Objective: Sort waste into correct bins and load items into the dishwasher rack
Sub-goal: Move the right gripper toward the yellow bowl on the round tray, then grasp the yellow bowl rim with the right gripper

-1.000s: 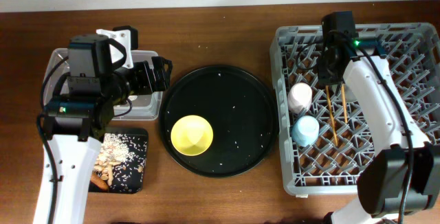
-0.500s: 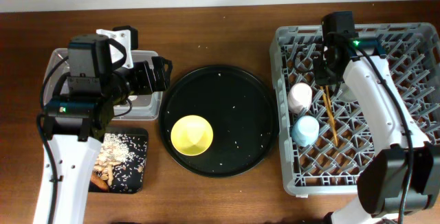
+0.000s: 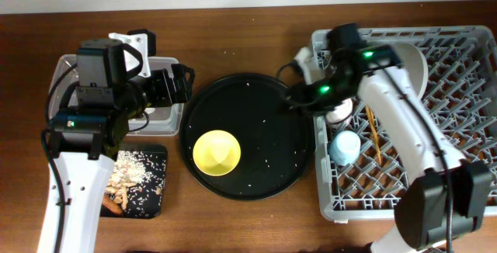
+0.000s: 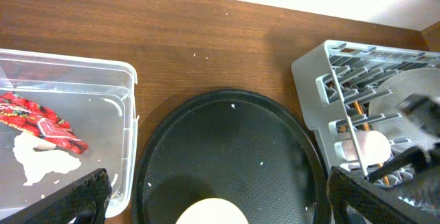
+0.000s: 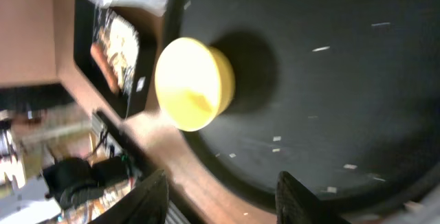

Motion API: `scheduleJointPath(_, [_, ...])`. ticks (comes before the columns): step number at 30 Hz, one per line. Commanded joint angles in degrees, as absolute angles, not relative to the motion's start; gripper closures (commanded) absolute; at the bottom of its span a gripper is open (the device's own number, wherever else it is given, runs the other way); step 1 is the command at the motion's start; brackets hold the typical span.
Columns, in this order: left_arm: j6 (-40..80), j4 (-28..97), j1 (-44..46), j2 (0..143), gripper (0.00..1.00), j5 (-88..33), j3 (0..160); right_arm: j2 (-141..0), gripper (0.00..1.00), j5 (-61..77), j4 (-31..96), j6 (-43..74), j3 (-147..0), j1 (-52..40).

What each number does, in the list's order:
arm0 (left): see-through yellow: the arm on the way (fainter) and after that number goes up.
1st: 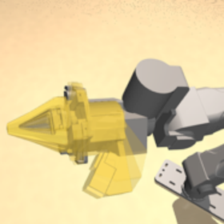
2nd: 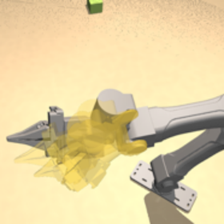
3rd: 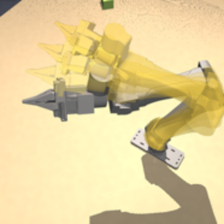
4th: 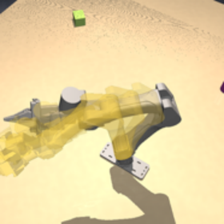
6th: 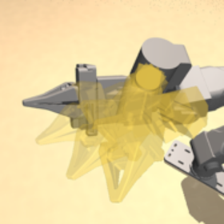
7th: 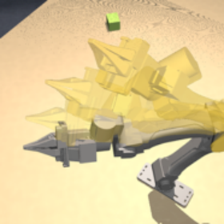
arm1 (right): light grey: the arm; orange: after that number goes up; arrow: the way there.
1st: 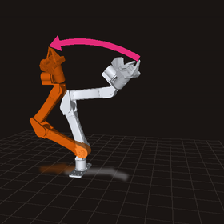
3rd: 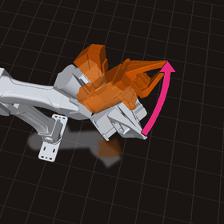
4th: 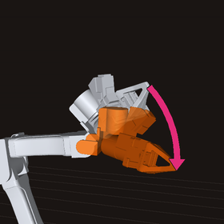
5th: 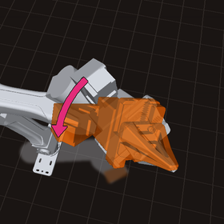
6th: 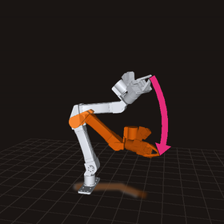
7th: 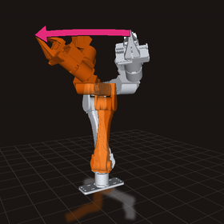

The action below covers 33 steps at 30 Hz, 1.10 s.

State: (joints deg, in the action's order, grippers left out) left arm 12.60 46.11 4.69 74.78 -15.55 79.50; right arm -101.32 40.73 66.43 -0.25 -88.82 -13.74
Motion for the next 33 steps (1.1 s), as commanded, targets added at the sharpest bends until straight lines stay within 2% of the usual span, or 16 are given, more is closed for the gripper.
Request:
scheduleJointPath(1, [11.88, 46.04, 4.43, 74.98, 0.01, -15.18, 79.77, -101.75, 0.50, 39.13, 66.24, -0.45, -88.66, -22.04])
scheduleJointPath(9, [11.88, 46.04, 4.43, 74.98, 0.01, -15.18, 79.77, -101.75, 0.50, 21.19, 60.66, -0.40, -88.66, -45.91])
scheduleJointPath(14, [11.88, 46.04, 4.43, 74.98, 0.01, -15.18, 79.77, -101.75, 0.50, 14.79, 54.19, -0.40, -88.66, -54.19])
scheduleJointPath(17, [11.88, 46.04, 4.43, 74.98, 0.01, -15.18, 79.77, -102.02, 0.50, 11.03, 54.08, -0.40, -88.66, -55.55])
scheduleJointPath(33, [11.86, 46.04, 4.43, 74.98, 0.01, -15.18, 79.77, -119.70, 0.48, 13.85, 43.88, -0.43, -88.64, -55.59])
